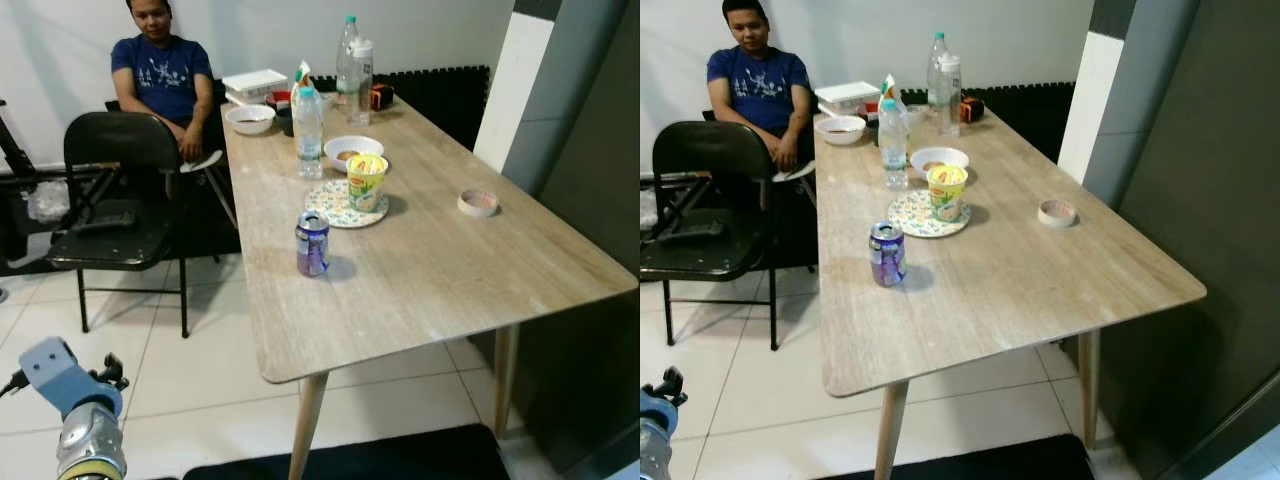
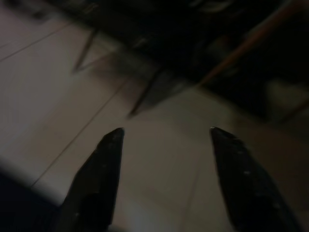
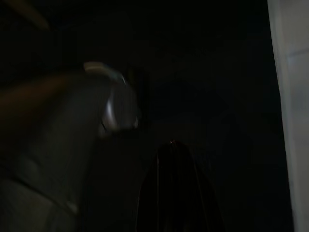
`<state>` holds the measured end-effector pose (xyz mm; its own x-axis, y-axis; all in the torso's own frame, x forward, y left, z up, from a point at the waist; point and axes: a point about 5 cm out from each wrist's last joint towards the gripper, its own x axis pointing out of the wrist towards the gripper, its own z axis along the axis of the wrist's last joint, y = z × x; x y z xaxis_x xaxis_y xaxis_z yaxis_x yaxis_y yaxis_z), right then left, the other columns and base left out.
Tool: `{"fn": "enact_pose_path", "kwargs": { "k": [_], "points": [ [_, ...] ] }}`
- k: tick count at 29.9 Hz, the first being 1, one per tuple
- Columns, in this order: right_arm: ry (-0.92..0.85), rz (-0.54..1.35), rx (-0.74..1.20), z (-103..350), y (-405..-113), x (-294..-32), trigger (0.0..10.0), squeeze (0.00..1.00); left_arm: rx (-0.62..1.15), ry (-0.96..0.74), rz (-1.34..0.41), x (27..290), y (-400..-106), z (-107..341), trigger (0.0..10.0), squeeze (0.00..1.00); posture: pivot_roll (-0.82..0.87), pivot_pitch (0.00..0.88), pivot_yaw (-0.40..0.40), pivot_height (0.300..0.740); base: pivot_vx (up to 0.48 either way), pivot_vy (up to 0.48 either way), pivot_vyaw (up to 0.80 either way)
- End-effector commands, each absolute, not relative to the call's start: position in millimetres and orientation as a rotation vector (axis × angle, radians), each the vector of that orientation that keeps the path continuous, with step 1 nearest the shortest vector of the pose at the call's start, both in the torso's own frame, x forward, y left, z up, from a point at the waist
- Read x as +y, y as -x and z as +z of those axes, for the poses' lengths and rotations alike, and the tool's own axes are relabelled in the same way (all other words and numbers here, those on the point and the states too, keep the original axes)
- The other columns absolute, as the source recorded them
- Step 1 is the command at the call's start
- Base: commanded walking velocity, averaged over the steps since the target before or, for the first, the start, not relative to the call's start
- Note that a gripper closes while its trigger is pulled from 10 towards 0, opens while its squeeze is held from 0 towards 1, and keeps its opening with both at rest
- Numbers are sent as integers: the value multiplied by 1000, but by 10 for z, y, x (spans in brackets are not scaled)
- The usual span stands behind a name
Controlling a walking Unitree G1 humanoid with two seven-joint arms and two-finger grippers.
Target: Restocking fridge
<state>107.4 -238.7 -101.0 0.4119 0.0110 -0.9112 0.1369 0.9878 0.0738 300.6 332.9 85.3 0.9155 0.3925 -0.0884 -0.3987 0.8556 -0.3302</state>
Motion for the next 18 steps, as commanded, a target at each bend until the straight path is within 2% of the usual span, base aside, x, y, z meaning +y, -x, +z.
{"fn": "enact_pose_path", "kwargs": {
  "k": [1, 4, 6, 7, 8, 16, 17, 18],
  "points": [
    [-150, -79, 1159, -1033, -1002, -2369, 10000, 0, -60, 303, 367, 3387, -3086, 1079, 10000, 1000, -54, 105, 18, 740, 0, 0, 0],
    [-141, -65, 1176, -1048, -946, -2360, 10000, 0, -108, 277, 281, 3259, -3239, 1245, 10000, 1000, -48, 131, 14, 740, 0, 0, 0],
    [-134, -51, 1188, -1062, -887, -2348, 10000, 0, -174, 246, 153, 3051, -3419, 1457, 10000, 1000, -47, 174, 8, 740, 0, 0, 0],
    [-134, -51, 1188, -1062, -887, -2348, 10000, 0, -174, 246, 153, 3051, -3419, 1457, 10000, 1000, -47, 174, 8, 740, 0, 0, 0],
    [-129, -36, 1186, -1063, -893, -2333, 10000, 0, -249, 225, 30, 2851, -3587, 1727, 10000, 1000, -51, 192, 9, 740, 0, 0, 0],
    [-125, -24, 1135, -1019, -1044, -2345, 10000, 0, -367, 111, -221, 2458, -3802, 2256, 10000, 1000, -67, 211, 20, 740, 0, 0, 0],
    [-116, -21, 1127, -1008, -1067, -2360, 10000, 0, -374, 67, -330, 2292, -3841, 2336, 10000, 612, -77, 210, 21, 740, 0, 0, 0],
    [-116, -21, 1127, -1008, -1067, -2360, 10000, 0, -374, 67, -330, 2292, -3841, 2336, 10000, 612, -77, 210, 21, 740, 0, 0, 0]
  ]
}}
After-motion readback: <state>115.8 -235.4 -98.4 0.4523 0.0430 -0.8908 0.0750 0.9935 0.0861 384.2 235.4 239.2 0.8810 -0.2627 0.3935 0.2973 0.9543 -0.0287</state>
